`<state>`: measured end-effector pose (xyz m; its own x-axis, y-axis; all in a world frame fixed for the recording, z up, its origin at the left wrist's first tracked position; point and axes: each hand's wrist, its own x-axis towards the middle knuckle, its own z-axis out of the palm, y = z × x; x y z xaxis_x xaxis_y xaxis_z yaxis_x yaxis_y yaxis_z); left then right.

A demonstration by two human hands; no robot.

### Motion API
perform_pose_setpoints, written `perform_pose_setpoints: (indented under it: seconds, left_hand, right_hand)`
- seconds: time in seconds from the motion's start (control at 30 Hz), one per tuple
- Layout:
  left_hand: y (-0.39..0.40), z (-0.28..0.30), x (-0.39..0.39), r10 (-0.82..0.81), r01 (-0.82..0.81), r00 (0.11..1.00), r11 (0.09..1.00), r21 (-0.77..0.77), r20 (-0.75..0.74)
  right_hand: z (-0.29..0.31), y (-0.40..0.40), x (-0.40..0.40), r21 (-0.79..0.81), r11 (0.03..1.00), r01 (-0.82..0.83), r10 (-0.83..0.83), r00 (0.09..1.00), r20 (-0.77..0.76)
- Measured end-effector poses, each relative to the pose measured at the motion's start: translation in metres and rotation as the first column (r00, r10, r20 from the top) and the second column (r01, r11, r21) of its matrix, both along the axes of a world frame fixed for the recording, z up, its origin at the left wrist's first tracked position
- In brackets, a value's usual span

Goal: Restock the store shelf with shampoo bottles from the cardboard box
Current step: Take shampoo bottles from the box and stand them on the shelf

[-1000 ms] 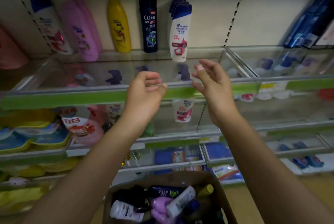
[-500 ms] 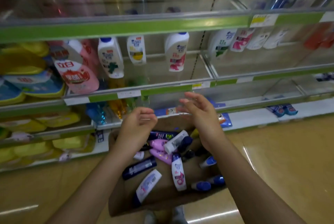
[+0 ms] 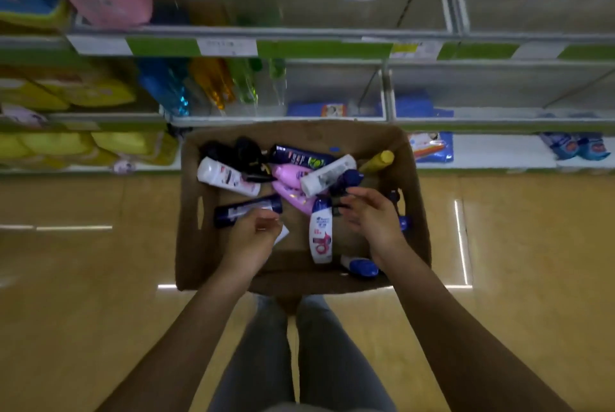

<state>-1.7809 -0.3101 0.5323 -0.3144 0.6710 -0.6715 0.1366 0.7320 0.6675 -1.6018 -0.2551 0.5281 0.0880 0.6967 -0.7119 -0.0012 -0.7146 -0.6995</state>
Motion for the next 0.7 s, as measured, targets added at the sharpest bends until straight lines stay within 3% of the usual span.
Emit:
perform_pose_setpoints:
  seconds: [0.13,0.47,0.7]
  left_hand:
    - [-0.013,-0.032,0.006,0.056,-0.053,0.998,0.994,-0.095,0.035]
    - [-0.018,-0.079,-0.009,0.031,-0.025,0.999,0.979,-0.202,0.029]
    - [-0.021,-0.102,-0.025,-0.016,0.019,1.0,0.972,-0.235,0.011]
  right_hand:
    - [-0.047,-0.01,0.003,-0.097,0.994,-0.046,0.054,0.995,0.08]
    - [-0.141,-0.014,-0.003,-0.357,0.933,-0.046,0.088,0.991,0.1]
    - [-0.192,-0.002,-0.015,-0.382,0.923,0.043,0.05,0.972,0.231]
